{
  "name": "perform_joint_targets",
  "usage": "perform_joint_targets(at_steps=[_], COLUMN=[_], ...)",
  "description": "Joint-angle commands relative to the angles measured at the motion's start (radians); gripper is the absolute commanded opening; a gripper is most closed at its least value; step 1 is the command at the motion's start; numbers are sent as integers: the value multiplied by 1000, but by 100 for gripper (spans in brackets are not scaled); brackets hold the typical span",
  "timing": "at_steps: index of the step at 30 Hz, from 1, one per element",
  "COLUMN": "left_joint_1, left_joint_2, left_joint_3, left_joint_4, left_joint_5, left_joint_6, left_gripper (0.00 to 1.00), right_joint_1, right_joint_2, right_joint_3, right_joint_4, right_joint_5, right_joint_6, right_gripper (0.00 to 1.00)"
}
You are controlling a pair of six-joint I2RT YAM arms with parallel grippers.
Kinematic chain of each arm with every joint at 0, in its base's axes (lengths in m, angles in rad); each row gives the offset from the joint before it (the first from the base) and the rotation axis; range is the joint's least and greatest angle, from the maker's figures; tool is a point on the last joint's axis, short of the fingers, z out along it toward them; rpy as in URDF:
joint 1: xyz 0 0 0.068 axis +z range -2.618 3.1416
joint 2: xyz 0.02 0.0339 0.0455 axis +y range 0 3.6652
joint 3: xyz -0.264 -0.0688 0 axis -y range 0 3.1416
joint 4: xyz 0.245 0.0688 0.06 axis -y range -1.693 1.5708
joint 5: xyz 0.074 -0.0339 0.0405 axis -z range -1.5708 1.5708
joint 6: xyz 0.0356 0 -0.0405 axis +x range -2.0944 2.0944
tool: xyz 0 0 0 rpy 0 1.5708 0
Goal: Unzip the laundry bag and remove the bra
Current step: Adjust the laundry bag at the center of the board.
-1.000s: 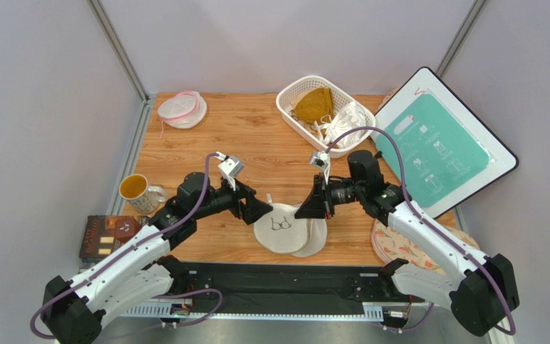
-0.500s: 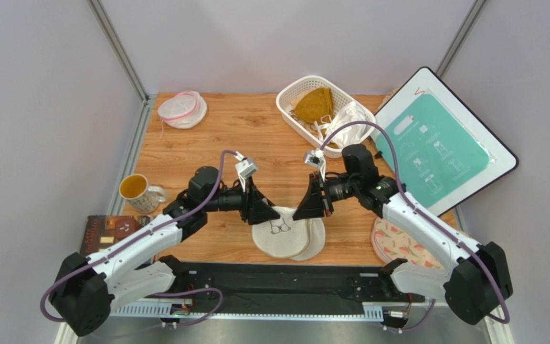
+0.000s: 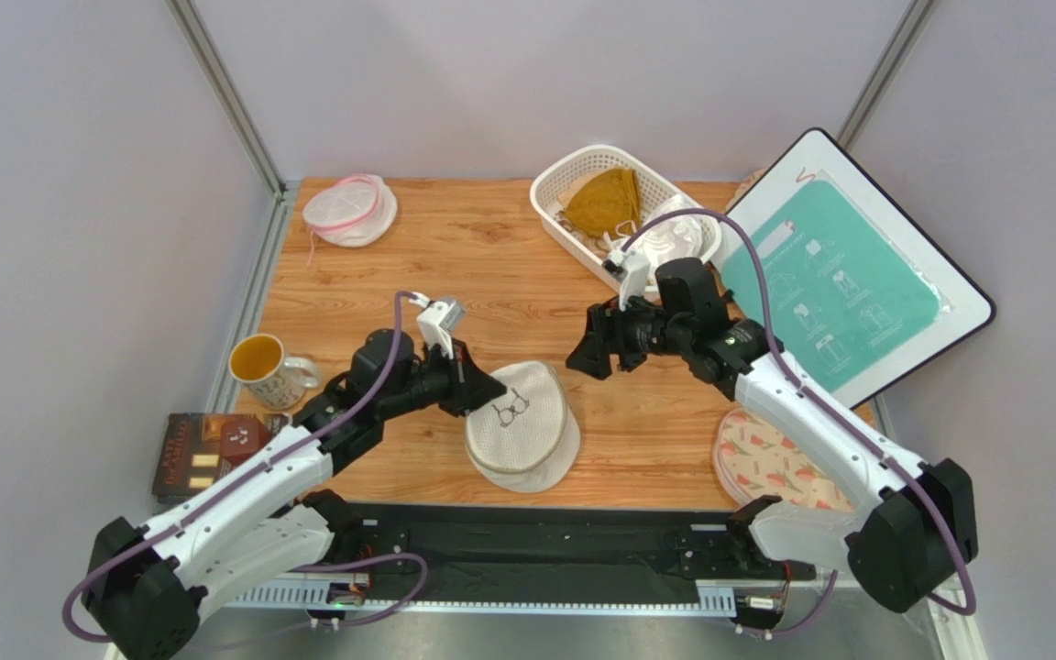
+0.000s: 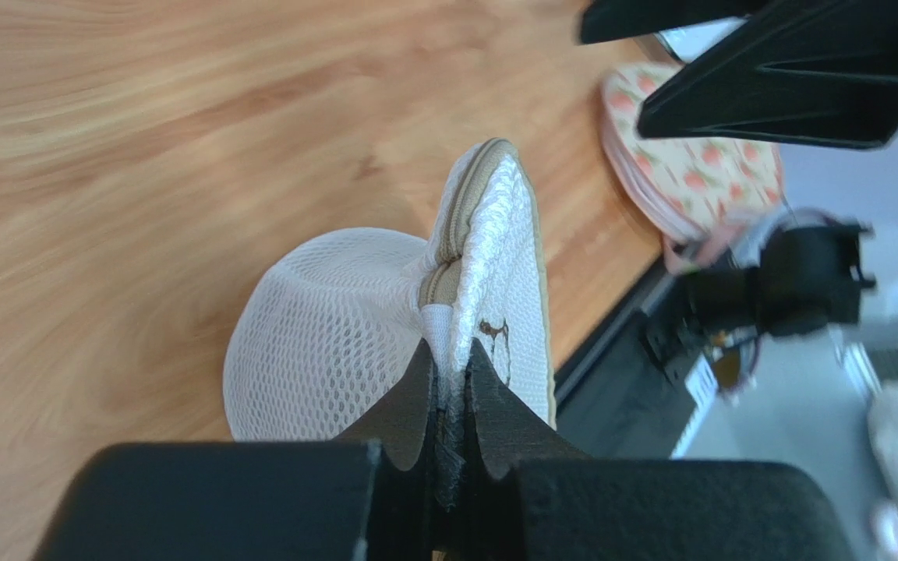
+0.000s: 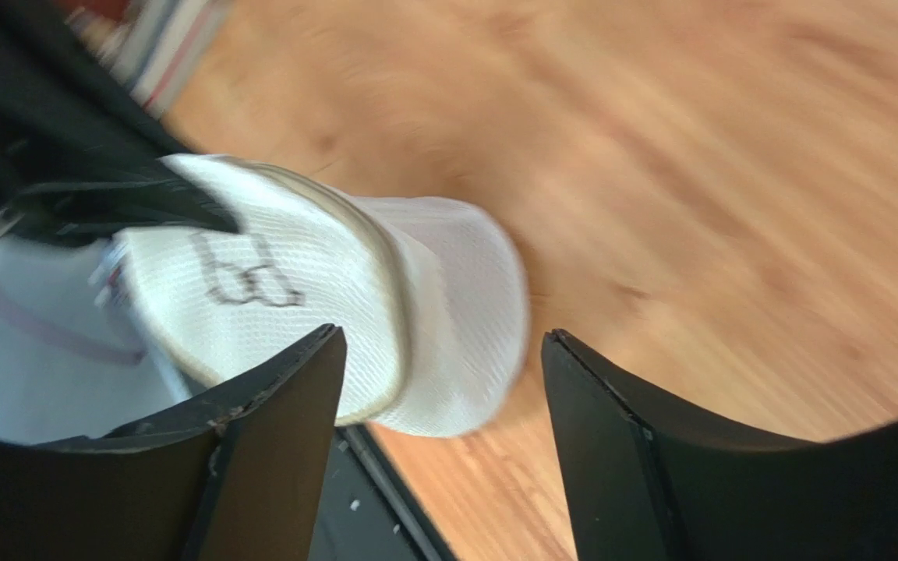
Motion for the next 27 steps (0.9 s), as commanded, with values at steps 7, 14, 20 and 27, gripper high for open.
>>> perform_joint_targets(at_steps=[7,14,20,27], left_joint_1=[5,0,-46,-73], left_joint_2=[-131,118,146,135], left_joint_3=[-33,191,222,231], left_joint_4=[-118,-436,-425,-419], left_joint_5=[-600,-636,-668,-666], left_joint_6=[-420,-554,-586,-621], left_gripper=[0,0,0,0], right_joint_1=[227,485,631,674], right_joint_2=[-206,-165,-50,97], right_joint_3=[-43,-53,-24,47], right_joint_4=[57,186,246,281], right_joint_5=[545,626,726,688], right_joint_6=[131,63,-19,-76], right_gripper=[86,86,86,85])
